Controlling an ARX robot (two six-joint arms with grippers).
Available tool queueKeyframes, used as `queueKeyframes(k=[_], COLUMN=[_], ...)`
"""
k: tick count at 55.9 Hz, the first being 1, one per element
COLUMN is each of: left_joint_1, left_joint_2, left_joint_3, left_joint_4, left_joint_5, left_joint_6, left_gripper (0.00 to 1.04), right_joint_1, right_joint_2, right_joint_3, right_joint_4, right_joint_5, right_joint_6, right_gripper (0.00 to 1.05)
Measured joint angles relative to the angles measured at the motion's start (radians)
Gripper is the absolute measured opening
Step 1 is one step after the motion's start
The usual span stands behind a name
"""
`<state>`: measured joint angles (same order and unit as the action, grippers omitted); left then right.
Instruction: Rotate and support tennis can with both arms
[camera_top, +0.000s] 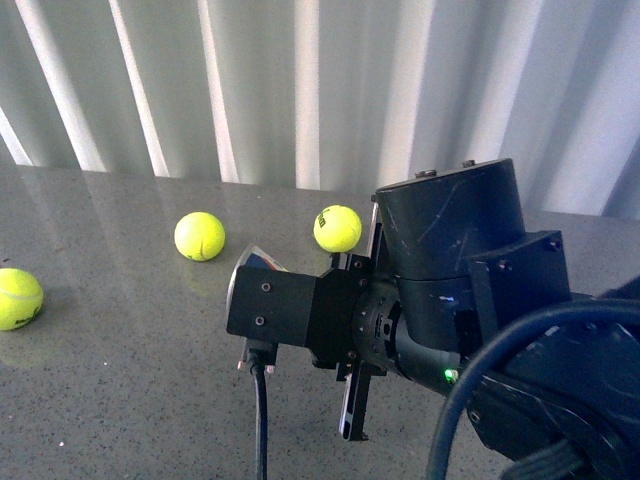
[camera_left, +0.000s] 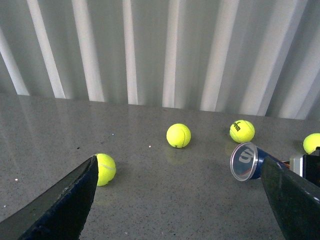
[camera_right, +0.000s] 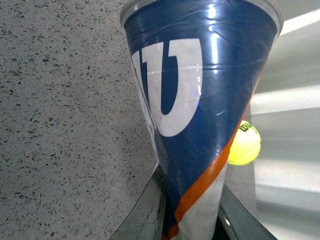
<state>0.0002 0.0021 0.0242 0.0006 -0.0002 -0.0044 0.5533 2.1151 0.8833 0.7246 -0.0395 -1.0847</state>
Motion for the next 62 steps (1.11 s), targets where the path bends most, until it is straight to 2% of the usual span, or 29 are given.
queueKeyframes(k=[17,40,45,47,62], left_joint_1=[0.000,0.000,0.000,0.000,0.000], left_joint_2=[0.000,0.000,0.000,0.000,0.000], left_joint_3=[0.000,0.000,0.000,0.000,0.000], left_joint_4=[0.000,0.000,0.000,0.000,0.000], left_joint_5=[0.000,0.000,0.000,0.000,0.000], left_joint_6=[0.000,0.000,0.000,0.000,0.000], left_gripper=[0.98,0.98,0.98,0.98,0.98], right_joint_1=[0.010,0.002,0.002,0.002,0.003], right_joint_2=[0.111,0.141,0.142,0.146,0.151], right_joint_3=[0.109,0.124,0.127,0.127,0.122], right_joint_4=[-0.064,-0.068,-0.071,-0.080,-0.078], right_joint_5=[0.010,0.038,0.036,0.030,0.022], right_joint_6=[0.027,0.016,0.040,0.060,0.088], right_gripper=[0.12,0.13,0.27,0.37,0.89])
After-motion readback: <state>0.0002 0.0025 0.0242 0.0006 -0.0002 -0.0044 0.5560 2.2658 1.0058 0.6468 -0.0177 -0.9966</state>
